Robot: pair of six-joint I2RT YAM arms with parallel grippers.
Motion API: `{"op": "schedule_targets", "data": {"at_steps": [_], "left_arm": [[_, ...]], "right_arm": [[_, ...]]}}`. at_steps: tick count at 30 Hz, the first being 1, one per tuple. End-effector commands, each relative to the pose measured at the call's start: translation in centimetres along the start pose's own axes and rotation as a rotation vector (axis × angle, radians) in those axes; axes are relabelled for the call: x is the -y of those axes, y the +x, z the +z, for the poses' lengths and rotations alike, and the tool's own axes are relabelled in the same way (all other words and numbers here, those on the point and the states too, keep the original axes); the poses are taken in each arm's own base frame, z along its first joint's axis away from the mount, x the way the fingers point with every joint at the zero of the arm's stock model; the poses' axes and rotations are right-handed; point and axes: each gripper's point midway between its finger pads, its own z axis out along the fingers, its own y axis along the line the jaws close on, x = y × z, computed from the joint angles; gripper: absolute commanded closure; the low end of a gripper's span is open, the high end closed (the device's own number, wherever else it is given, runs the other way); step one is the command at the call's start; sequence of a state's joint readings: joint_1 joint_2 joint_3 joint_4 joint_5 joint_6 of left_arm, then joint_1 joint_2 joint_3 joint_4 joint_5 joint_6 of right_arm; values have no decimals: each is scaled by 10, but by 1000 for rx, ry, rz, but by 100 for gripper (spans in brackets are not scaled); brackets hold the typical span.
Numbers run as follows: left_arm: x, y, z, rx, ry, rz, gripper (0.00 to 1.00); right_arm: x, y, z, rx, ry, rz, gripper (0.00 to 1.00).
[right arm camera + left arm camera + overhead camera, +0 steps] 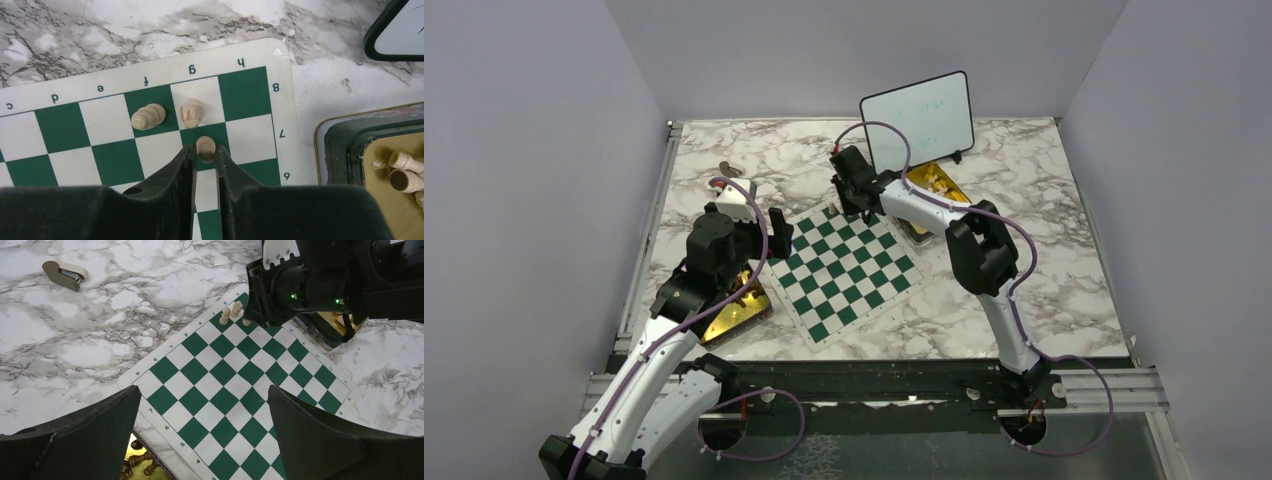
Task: Set up the chess pieces on the board
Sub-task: Place the chess piece on the chessboard, then pick up the chess piece from the storage box.
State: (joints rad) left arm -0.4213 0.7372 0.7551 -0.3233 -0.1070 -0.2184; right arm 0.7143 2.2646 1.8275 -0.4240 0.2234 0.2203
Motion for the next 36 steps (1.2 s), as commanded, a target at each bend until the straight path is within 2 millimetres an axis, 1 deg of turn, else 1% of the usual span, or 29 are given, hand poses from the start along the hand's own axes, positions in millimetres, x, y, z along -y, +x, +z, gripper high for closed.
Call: {"op": "schedule_targets", "data": {"at_steps": [1,5,8,12,16,19,21,27,31,36], "left_arm": [[0,-5,-1,23,0,10,1],[0,-4,-1,23,1,10,1],[1,-5,-1,23,3,10,1],[1,-6,-2,27,6,8,1],[2,-6,-2,28,8,7,1],[2,-6,-2,27,11,6,1],[2,-5,-2,26,11,7,1],[3,-4,-2,23,15,6,1],[3,-4,-2,23,16,6,1],[3,-4,-1,20,16,6,1]], "right_arm": [[-3,-11,-4,17,10,1,74],[-3,-18,-10,29,10,2,72],[-3,-19,-13,23,8,0,72],[-3,-22,-22,20,3,12,71],[-2,-31,-41,48,-12,15,70],[7,-42,-59,82,7,1,69],[16,-46,-67,96,37,-10,68],[54,-45,-76,100,104,5,68],[87,-45,-80,114,153,45,68],[133,-39,-76,111,214,120,68]]}}
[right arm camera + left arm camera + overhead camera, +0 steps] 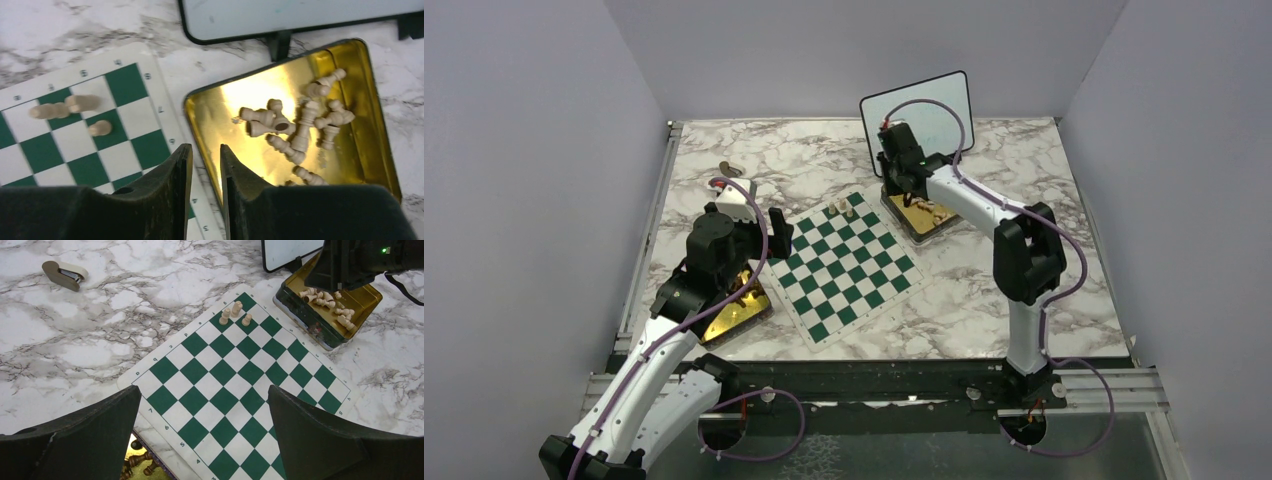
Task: Set up the chess pieces on the board
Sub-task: Pick up the chess piece from the storage box.
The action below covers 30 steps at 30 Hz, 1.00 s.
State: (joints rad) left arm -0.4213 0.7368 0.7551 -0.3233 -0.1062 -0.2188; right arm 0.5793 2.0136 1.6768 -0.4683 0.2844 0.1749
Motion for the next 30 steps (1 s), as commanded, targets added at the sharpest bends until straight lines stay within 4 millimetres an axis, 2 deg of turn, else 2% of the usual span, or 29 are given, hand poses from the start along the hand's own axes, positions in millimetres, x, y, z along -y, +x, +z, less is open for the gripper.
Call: {"op": "schedule_targets", "data": {"at_steps": [1,8,11,18,30], "left_arm": [[3,-4,-1,20,16,6,1],[3,-3,0,16,14,8,1],[3,-2,0,14,13,9,1],[1,-2,0,13,5,14,1],[0,-5,-1,24,0,11,1]], "right_arm": [[45,-13,-1,49,83,69,68],[95,-13,18,62,172,138,68],[109,-14,28,63,194,154,68],[119,-6,53,55,229,174,69],[124,0,74,60,275,197,70]]}}
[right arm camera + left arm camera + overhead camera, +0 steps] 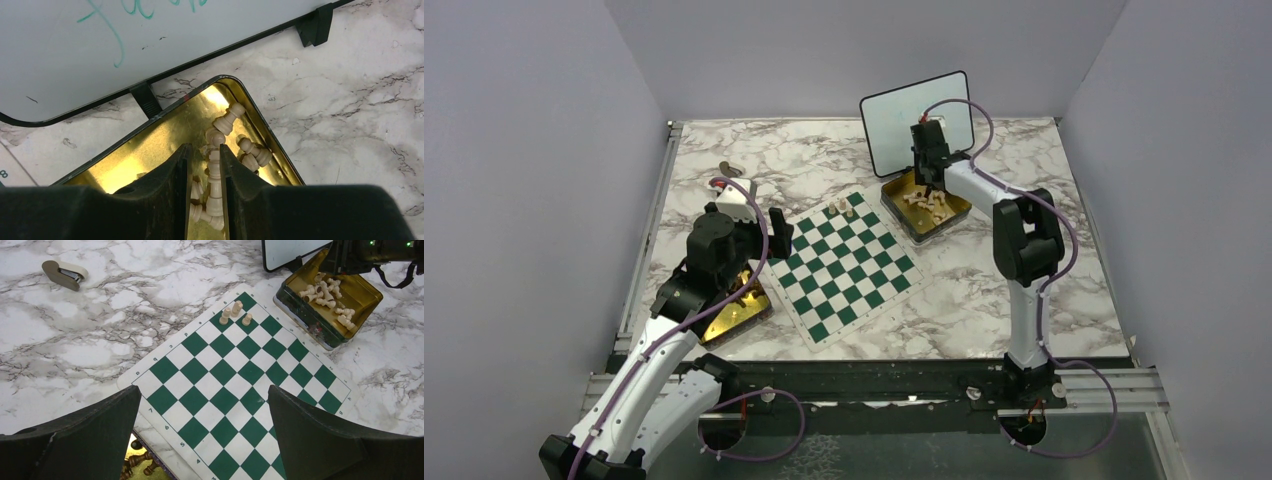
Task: Set up the chess pieces on the board
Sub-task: Pick up the chess piece from the storage box.
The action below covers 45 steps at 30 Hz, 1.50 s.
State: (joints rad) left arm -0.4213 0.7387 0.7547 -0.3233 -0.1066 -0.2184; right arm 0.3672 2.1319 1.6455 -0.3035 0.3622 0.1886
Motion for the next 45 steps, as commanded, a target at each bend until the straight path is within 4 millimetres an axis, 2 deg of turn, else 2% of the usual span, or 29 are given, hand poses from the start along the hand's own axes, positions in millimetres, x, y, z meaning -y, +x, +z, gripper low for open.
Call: {"op": "schedule_targets", "data": {"at_steps": [1,14,21,34,45], "left_arm": [[0,-5,-2,28,1,11,1],[1,-5,-2,27,3,11,1],[0,-5,-2,27,1,11,1],[0,-6,-2,29,1,11,1],[0,-5,-2,25,0,11,1]], "right_arm": [[5,-15,10,50,49,41,69],[8,-4,23,23,78,28,69],[8,-3,24,13,81,26,70],[10,14,29,-32,88,23,70],[11,16,29,-31,84,13,79]]}}
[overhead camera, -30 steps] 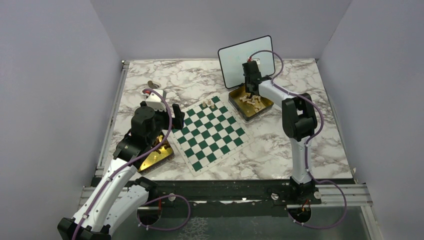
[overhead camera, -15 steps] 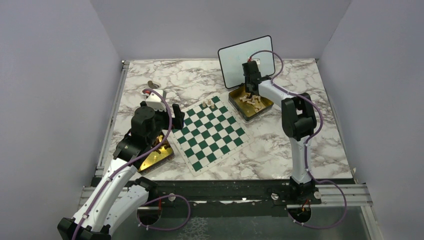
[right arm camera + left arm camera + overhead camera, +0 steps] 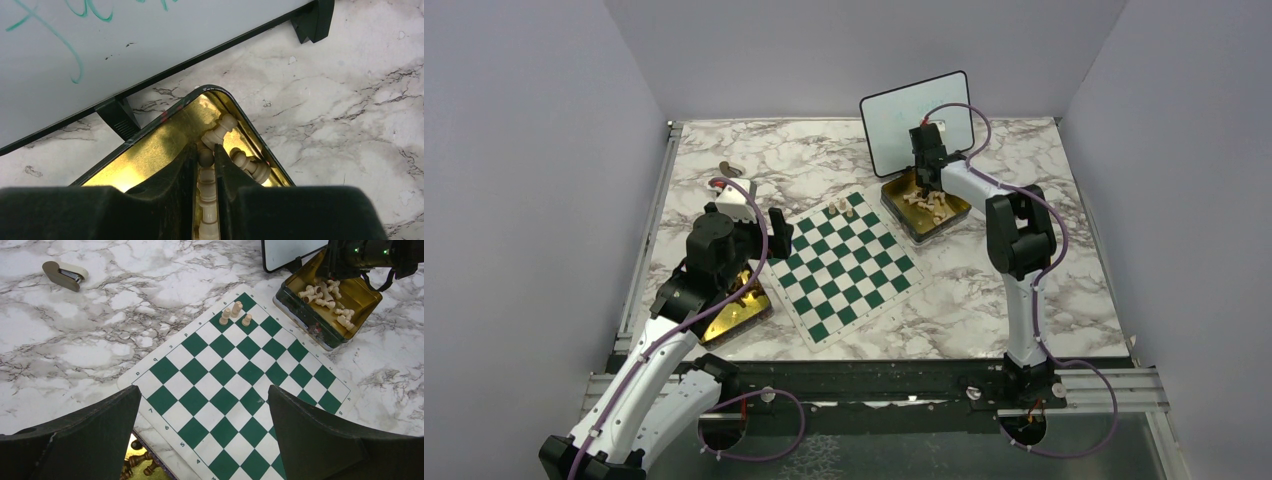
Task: Set up the chess pieces on the board
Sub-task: Pick up the chess piece from the storage box.
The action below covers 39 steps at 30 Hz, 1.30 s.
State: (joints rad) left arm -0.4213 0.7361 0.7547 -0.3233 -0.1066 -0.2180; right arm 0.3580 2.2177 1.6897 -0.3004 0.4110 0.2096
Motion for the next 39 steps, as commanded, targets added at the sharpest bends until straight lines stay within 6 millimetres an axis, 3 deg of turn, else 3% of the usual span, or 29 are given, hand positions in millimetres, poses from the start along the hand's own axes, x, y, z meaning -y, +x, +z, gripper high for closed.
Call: {"op": "schedule_targets", "data": {"at_steps": [1,13,25,33,39], "left_arm": [[0,-4,-1,24,0,11,1],[0,-4,-1,22,0,11,1],[0,-4,-1,20,1,11,1],[0,-4,0,20,0,12,1],[0,-4,0,20,-1,12,1]], "right_arm": [[6,2,3,-2,23,0,80],[5,-20,-16,28,-15,-14,85],[3,-41,-54,59,-100,2,87],[-9,-40,-80,43,-195,21,87],[-32,-37,-108,44,-294,36,87]]}}
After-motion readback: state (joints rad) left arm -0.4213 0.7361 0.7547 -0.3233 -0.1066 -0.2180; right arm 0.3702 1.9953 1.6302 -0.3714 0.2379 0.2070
